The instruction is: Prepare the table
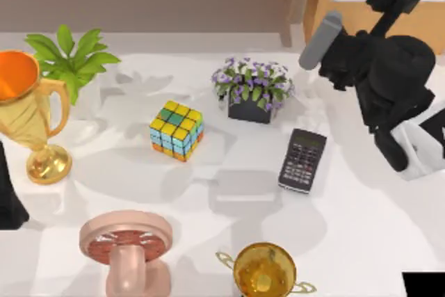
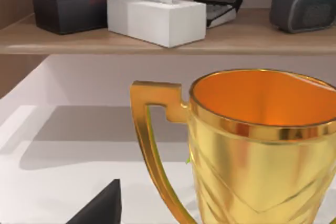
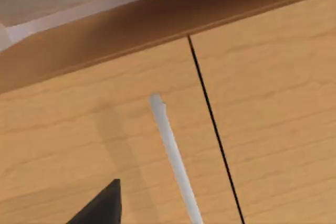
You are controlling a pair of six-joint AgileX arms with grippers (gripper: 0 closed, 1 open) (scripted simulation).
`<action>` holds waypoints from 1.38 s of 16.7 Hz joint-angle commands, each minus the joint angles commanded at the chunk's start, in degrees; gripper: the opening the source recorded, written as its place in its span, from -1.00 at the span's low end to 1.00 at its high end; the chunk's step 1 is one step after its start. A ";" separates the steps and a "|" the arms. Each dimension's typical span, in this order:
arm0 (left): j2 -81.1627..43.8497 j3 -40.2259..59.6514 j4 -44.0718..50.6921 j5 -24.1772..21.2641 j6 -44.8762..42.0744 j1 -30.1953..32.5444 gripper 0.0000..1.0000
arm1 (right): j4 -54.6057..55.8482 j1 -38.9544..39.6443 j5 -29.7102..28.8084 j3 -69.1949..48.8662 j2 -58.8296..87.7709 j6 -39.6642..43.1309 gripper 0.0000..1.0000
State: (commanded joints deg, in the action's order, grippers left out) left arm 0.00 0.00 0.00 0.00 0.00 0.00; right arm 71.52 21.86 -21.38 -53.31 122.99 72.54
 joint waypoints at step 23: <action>0.00 0.00 0.00 0.00 0.00 0.00 1.00 | -38.21 19.30 -21.74 -48.24 11.59 -72.11 1.00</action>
State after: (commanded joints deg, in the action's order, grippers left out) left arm 0.00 0.00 0.00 0.00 0.00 0.00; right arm 33.31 41.15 -43.12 -101.54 134.58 0.44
